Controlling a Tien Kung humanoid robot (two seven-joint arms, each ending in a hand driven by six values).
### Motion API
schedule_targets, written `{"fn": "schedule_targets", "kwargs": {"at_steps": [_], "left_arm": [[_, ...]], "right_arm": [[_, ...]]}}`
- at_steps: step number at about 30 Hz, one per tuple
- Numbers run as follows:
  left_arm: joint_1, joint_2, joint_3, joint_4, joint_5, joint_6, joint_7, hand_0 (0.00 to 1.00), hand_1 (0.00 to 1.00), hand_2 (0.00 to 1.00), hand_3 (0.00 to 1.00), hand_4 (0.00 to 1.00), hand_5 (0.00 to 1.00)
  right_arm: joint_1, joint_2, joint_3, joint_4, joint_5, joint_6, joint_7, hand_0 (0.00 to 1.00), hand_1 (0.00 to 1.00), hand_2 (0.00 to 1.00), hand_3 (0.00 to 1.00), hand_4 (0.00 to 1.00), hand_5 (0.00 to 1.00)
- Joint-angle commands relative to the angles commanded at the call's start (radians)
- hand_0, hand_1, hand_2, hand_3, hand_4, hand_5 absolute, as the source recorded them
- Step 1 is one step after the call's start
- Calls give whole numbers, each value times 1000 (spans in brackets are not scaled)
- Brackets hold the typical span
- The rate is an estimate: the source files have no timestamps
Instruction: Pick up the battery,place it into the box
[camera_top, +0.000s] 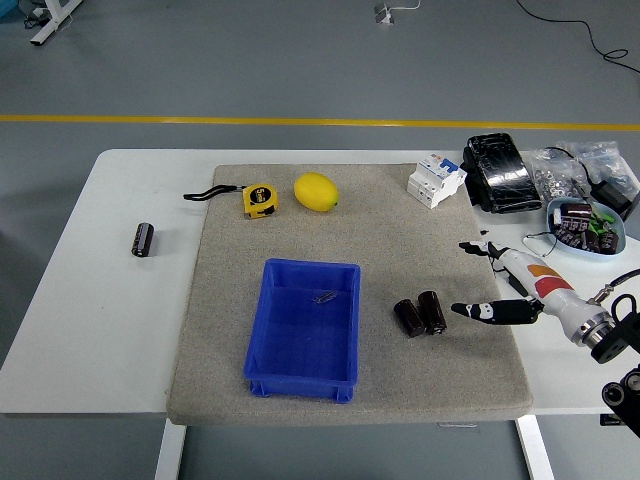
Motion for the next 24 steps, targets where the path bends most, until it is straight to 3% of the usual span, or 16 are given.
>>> {"fn": "schedule_targets", "kwargs": {"at_steps": [1,7,8,24], "left_arm": [[0,0,0,0,1,0,0,726,665,703,622,662,631],[0,0,-3,-1,8,-1,2,726,665,703,622,662,631],[0,0,-3,-1,8,-1,3,726,665,703,622,662,629],[-1,2,-6,-1,11,-1,5,725,665,704,621,662,629]], "right_arm": [[9,-2,-12,0,-26,3,0,841,809,823,832,998,216],[78,-5,-101,-13,-227,17,0,841,809,823,832,998,216],[87,-5,-112,-15,-242,19,0,843,818,829,835,998,179],[169,17,-216,-55,-238,35,4,830,809,824,832,998,165]]}}
